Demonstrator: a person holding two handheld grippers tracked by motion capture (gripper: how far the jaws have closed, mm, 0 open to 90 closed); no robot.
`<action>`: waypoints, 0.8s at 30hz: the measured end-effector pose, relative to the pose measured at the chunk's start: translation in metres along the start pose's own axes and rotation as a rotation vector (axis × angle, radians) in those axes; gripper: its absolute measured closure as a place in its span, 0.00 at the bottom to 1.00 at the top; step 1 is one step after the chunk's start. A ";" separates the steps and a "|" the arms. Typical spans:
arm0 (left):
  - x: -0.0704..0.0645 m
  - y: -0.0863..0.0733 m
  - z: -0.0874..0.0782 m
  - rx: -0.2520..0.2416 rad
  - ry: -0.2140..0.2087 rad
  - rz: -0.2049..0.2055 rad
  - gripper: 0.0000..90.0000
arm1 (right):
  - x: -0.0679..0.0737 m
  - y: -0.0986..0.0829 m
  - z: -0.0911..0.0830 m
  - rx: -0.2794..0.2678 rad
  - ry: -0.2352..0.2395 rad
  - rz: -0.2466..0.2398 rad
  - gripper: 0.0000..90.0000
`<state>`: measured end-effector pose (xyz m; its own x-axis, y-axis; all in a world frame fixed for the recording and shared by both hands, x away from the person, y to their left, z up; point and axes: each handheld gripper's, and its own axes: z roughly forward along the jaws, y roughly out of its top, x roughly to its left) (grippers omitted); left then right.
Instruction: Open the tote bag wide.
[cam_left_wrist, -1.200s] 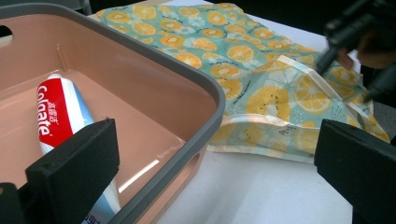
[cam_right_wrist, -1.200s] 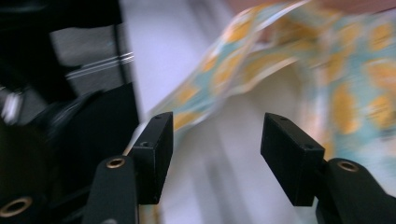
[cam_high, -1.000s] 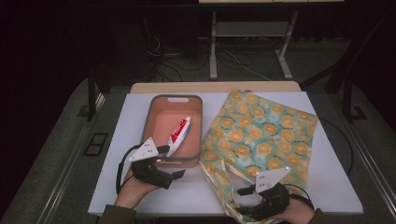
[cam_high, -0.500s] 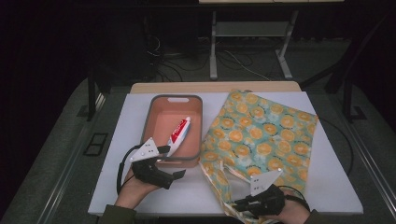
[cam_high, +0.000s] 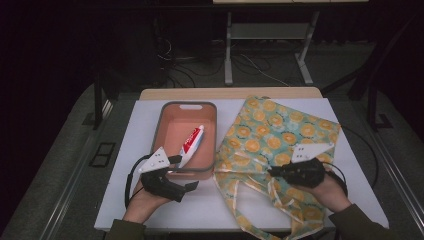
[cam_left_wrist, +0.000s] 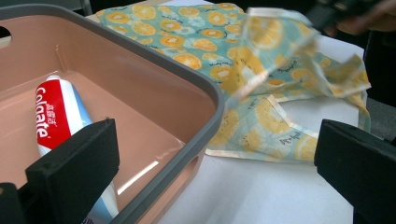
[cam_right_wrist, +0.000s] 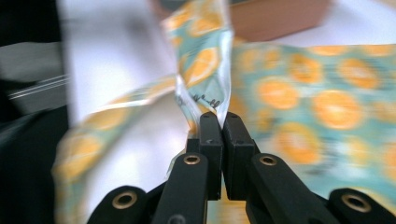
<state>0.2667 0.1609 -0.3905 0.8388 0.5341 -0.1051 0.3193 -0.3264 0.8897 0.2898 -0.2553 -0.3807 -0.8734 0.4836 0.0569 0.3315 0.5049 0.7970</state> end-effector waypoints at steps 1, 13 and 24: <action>0.000 0.000 0.000 0.001 0.000 0.000 0.00 | 0.000 0.000 0.000 0.000 0.000 0.000 0.97; 0.000 0.000 0.001 0.001 -0.003 -0.001 0.00 | -0.095 -0.007 0.014 0.011 -0.215 0.188 0.97; 0.001 -0.001 0.002 0.009 -0.005 -0.001 0.00 | -0.120 -0.036 0.043 0.118 -0.230 0.302 0.81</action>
<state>0.2675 0.1602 -0.3923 0.8410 0.5301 -0.1082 0.3237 -0.3329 0.8857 0.3979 -0.3001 -0.4419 -0.6324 0.7635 0.1310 0.6114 0.3881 0.6896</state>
